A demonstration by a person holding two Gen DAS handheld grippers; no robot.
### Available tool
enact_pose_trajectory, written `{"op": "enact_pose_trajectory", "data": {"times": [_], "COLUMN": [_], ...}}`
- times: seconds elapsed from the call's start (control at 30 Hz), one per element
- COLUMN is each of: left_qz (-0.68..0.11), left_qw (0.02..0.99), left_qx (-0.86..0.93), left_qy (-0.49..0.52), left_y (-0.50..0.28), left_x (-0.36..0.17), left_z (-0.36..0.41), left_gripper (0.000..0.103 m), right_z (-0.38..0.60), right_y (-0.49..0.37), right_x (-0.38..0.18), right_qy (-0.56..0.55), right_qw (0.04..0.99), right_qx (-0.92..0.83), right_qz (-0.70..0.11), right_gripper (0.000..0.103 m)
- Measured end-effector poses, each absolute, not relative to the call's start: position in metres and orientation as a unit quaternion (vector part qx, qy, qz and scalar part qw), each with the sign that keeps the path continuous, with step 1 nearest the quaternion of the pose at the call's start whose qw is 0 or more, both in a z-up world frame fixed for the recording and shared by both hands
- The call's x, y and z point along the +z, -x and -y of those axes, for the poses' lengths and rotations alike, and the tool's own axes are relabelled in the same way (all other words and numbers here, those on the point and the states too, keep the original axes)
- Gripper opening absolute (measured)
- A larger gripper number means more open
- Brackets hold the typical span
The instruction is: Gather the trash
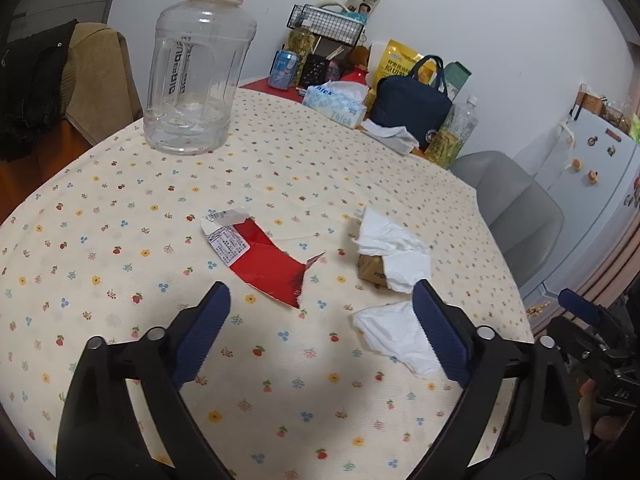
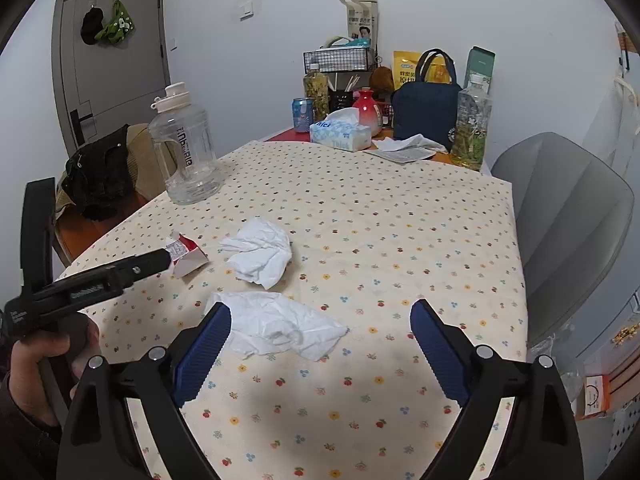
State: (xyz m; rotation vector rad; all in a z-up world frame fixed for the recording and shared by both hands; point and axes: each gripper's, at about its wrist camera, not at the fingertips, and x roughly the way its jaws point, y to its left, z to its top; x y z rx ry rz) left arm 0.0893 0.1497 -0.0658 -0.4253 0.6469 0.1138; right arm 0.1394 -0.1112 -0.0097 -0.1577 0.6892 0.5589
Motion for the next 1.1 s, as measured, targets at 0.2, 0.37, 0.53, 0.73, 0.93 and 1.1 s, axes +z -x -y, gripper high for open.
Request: {"op": "enact_pose_trajectory", "data": {"times": [0.2, 0.37, 0.53, 0.73, 0.93, 1.1], "left_qz": [-0.341, -0.353, -0.364, -0.344, -0.334, -0.324], "left_qw": [0.918, 0.917, 0.912, 0.917, 0.919, 0.921], "left_qx": [0.056, 0.057, 0.05, 0.062, 0.081, 0.089], "left_qy": [0.197, 0.175, 0.184, 0.19, 0.195, 0.2], "left_y": [-0.107, -0.122, -0.125, -0.109, -0.091, -0.079], "left_x": [-0.079, -0.082, -0.087, -0.075, -0.066, -0.061], "left_z": [-0.15, -0.143, -0.144, -0.154, -0.167, -0.174], "left_gripper": [0.062, 0.032, 0.005, 0.004, 0.004, 0.004], "right_z": [0.104, 0.098, 0.082, 0.049, 0.021, -0.002], "right_y": [-0.145, -0.156, -0.165, -0.176, -0.189, -0.2], "right_x": [-0.012, -0.016, -0.019, -0.033, -0.046, -0.052], "right_qy": [0.071, 0.057, 0.058, 0.077, 0.093, 0.119], "right_qw": [0.894, 0.882, 0.867, 0.851, 0.848, 0.852], "right_qx": [0.285, 0.296, 0.319, 0.336, 0.327, 0.311], "right_qz": [-0.34, -0.363, -0.378, -0.397, -0.406, -0.404], "right_gripper": [0.082, 0.072, 0.069, 0.069, 0.09, 0.095]}}
